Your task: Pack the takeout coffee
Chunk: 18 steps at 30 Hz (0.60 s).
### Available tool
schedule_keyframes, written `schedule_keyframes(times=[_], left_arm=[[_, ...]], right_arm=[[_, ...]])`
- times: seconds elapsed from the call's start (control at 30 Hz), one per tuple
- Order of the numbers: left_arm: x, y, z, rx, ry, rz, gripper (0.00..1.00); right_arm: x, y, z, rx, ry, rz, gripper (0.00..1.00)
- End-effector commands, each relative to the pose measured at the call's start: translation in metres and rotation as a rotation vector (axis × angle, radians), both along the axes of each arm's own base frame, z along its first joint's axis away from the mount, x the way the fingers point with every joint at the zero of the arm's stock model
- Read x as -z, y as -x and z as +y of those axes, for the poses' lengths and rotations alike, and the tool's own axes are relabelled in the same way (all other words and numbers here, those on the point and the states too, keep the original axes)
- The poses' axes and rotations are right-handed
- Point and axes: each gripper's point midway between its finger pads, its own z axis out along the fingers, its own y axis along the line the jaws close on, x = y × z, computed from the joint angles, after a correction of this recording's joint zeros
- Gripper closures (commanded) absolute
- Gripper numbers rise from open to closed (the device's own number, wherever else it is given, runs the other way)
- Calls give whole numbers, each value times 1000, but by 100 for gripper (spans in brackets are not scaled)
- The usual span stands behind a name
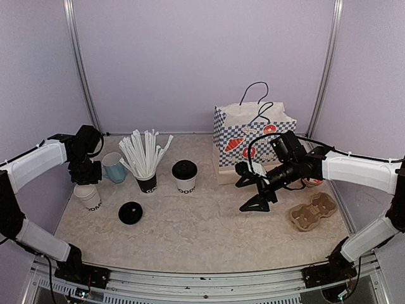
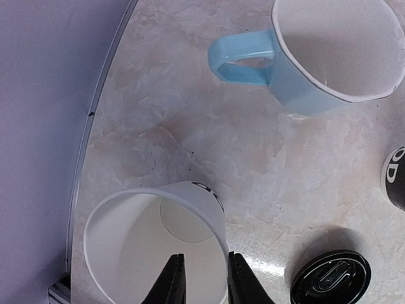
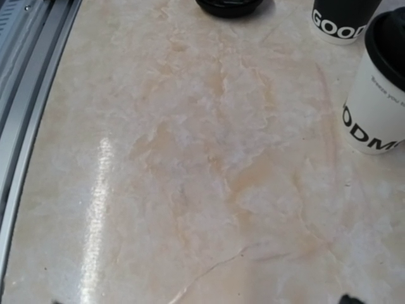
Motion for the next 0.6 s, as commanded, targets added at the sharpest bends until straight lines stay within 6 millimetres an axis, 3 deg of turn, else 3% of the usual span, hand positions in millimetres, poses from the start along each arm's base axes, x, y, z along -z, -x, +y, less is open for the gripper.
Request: schedule_keyframes(times=[0.0, 0.27, 0.4, 0.5, 0.57], left_arm=[[6, -7, 0, 25, 17, 4, 78], [24, -6, -3, 39, 40, 64, 81], [24, -6, -3, 36, 36, 70, 93], [8, -9, -2, 18, 31, 37, 99], [-20, -12, -2, -5, 6, -23, 100]], right_arm=[[8, -2, -2, 7, 12, 4, 8], [11, -3, -1, 7, 19, 13, 8], [11, -3, -1, 9, 19, 10, 8], [11, -4, -2, 11, 20, 11, 8], [13, -4, -1, 9, 23, 15, 8]])
